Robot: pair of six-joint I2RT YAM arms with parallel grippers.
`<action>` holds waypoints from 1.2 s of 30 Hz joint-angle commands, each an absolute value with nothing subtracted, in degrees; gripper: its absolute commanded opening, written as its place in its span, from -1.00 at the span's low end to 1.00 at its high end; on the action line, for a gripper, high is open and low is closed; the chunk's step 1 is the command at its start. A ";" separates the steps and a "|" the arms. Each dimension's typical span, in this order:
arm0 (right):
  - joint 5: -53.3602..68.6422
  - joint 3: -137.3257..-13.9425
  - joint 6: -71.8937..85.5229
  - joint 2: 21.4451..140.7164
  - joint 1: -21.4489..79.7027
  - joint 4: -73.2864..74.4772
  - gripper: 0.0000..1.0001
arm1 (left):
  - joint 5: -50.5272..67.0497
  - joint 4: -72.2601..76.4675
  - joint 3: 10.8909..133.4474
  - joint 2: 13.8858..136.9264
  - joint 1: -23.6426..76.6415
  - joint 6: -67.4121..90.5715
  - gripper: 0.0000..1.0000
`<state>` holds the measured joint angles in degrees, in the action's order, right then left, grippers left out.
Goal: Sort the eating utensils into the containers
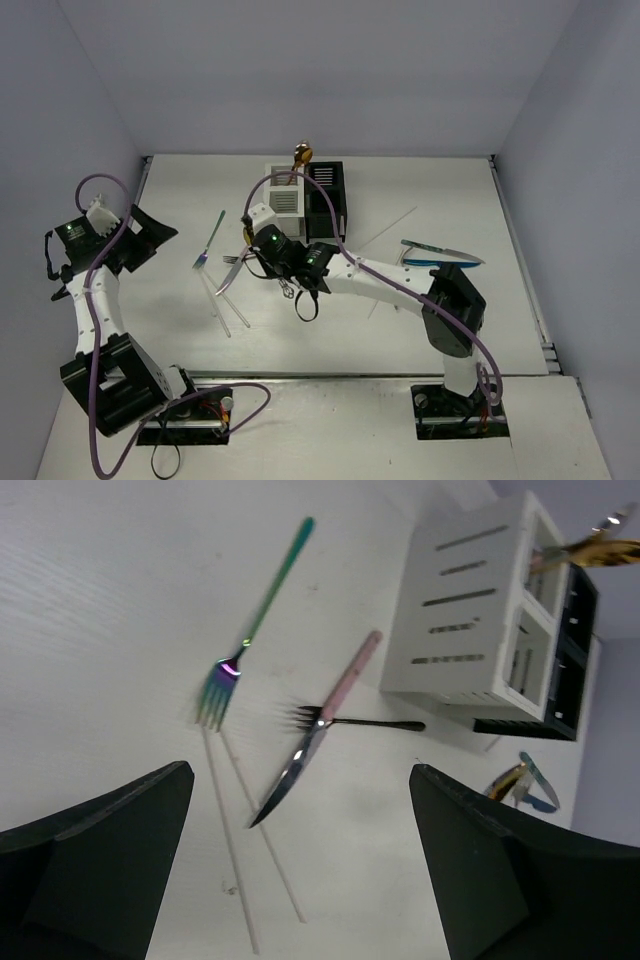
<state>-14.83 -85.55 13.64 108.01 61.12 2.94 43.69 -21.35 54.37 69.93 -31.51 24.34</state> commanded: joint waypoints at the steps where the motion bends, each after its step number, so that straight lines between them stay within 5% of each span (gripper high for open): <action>1: -21.79 -86.65 5.57 101.52 60.65 -10.89 -1.00 | 57.64 -10.65 52.57 64.69 -29.89 25.31 0.79; 23: -35.33 -100.74 -16.04 115.40 51.99 -58.91 -1.00 | 61.07 3.69 52.96 62.31 -25.58 32.08 0.79; 36: -37.07 -112.56 -16.51 129.96 46.10 -69.75 -1.00 | 60.40 0.82 53.81 63.23 -25.58 27.65 0.79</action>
<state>-35.19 -107.88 -16.74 130.21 47.21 -57.76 59.73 -1.76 50.85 63.34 -25.67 30.01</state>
